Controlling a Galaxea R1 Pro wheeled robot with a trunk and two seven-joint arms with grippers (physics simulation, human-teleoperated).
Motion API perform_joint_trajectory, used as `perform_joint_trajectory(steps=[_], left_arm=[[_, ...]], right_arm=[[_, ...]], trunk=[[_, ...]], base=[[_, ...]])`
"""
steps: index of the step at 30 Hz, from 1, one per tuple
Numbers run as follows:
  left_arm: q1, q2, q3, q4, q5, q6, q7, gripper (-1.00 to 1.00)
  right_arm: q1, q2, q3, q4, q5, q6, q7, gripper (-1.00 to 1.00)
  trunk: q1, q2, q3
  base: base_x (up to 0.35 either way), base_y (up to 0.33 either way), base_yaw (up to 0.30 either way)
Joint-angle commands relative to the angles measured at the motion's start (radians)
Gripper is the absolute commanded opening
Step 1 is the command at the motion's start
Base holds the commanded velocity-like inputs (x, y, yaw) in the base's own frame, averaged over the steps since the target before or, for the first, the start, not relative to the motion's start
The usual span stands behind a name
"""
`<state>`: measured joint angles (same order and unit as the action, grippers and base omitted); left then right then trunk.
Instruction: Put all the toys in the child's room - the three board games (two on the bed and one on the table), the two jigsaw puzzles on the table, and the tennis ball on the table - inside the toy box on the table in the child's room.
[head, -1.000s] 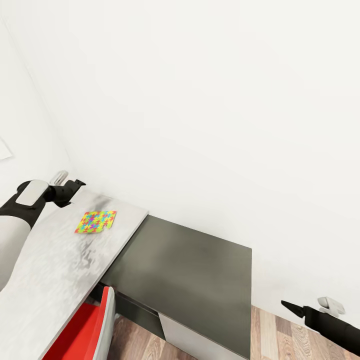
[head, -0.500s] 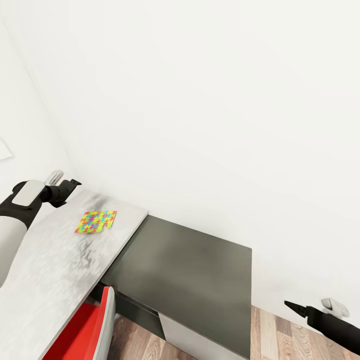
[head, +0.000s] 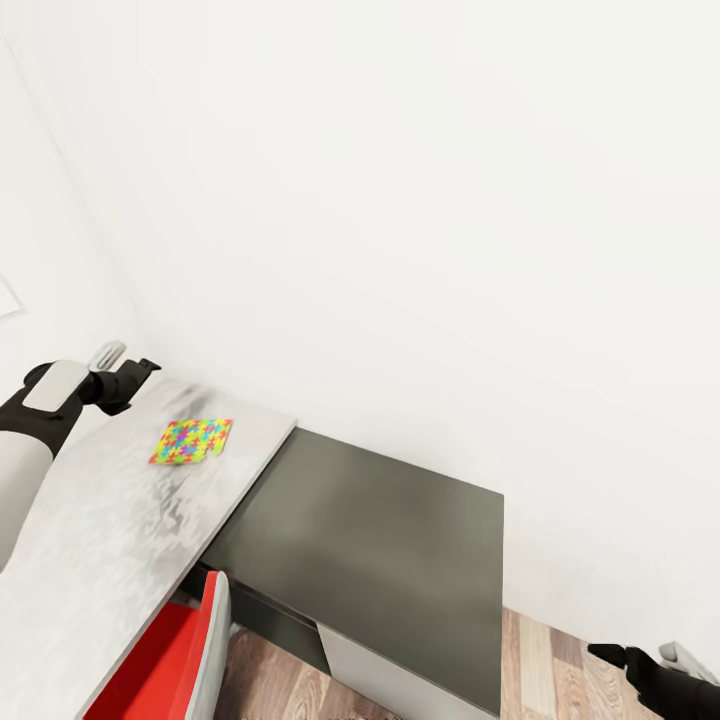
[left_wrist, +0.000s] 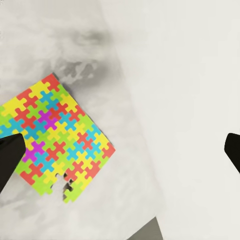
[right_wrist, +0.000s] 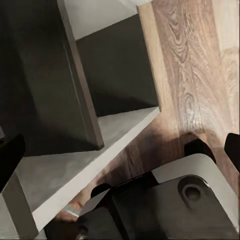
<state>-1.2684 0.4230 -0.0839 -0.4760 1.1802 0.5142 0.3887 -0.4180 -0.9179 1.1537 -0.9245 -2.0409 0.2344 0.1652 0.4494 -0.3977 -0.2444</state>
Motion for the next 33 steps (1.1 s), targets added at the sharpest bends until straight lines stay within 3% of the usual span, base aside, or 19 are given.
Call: perform_joint_trajectory(steps=[1,3,4,6,14,20,22,23,25,26,28,33], left_arm=[[-0.001,0.002,-0.008,-0.002,0.01,0.0,0.009,1.0],[-0.004,0.003,-0.008,0.0,0.01,0.0,0.009,1.0],[-0.004,0.003,-0.008,0.0,0.01,0.0,0.009,1.0],[-0.006,0.004,-0.008,0.002,0.01,0.0,0.009,1.0],[-0.008,0.007,-0.009,0.004,0.01,0.001,0.009,1.0],[-0.009,0.015,-0.009,0.005,0.009,0.001,0.009,1.0],[-0.009,0.019,-0.009,0.006,0.008,0.001,0.009,1.0],[-0.009,0.019,-0.009,0.006,0.008,0.001,0.009,1.0],[-0.009,0.021,-0.01,0.006,0.008,0.001,0.009,1.0],[-0.009,0.021,-0.01,0.006,0.008,0.001,0.009,1.0],[-0.009,0.023,-0.011,0.006,0.008,0.001,0.009,1.0],[-0.008,0.023,-0.013,0.006,0.006,0.001,0.009,1.0]], right_arm=[[-0.004,0.0,0.007,0.002,-0.009,0.002,0.004,1.0],[-0.006,0.041,0.008,0.092,-0.029,0.076,0.006,1.0],[-0.006,0.041,0.008,0.092,-0.029,0.076,0.006,1.0],[-0.004,0.076,0.013,0.174,-0.041,0.122,0.01,1.0],[0.003,0.125,0.023,0.291,-0.039,0.148,0.022,1.0],[0.031,0.143,0.032,0.35,0.036,0.107,0.07,1.0],[0.058,0.148,0.034,0.369,0.1,0.079,0.102,1.0],[0.058,0.148,0.034,0.369,0.1,0.079,0.102,1.0],[0.086,0.153,0.035,0.391,0.162,0.052,0.13,1.0],[0.086,0.153,0.035,0.391,0.162,0.052,0.13,1.0],[0.11,0.16,0.036,0.423,0.208,0.025,0.149,1.0],[0.138,0.185,0.037,0.491,0.25,-0.012,0.166,1.0]], trunk=[[0.001,-0.002,-0.003],[0.001,-0.002,-0.006],[0.001,-0.002,-0.007],[0.001,-0.002,-0.009],[0.001,-0.002,-0.021],[0.001,-0.002,-0.029],[0.001,-0.002,-0.032],[0.001,-0.002,-0.034],[0.001,-0.002,-0.036],[0.001,-0.002,-0.038],[0.001,-0.002,-0.041],[0.001,-0.002,-0.048]], base=[[0.0,0.0,0.0],[0.0,0.0,0.0],[0.0,0.0,0.0],[0.0,0.0,0.0],[0.0,0.0,0.0],[0.0,0.0,0.0],[0.0,0.0,0.0],[0.0,0.0,0.0],[0.0,0.0,0.0],[0.0,0.0,0.0],[0.0,0.0,0.0],[0.0,0.0,0.0]])
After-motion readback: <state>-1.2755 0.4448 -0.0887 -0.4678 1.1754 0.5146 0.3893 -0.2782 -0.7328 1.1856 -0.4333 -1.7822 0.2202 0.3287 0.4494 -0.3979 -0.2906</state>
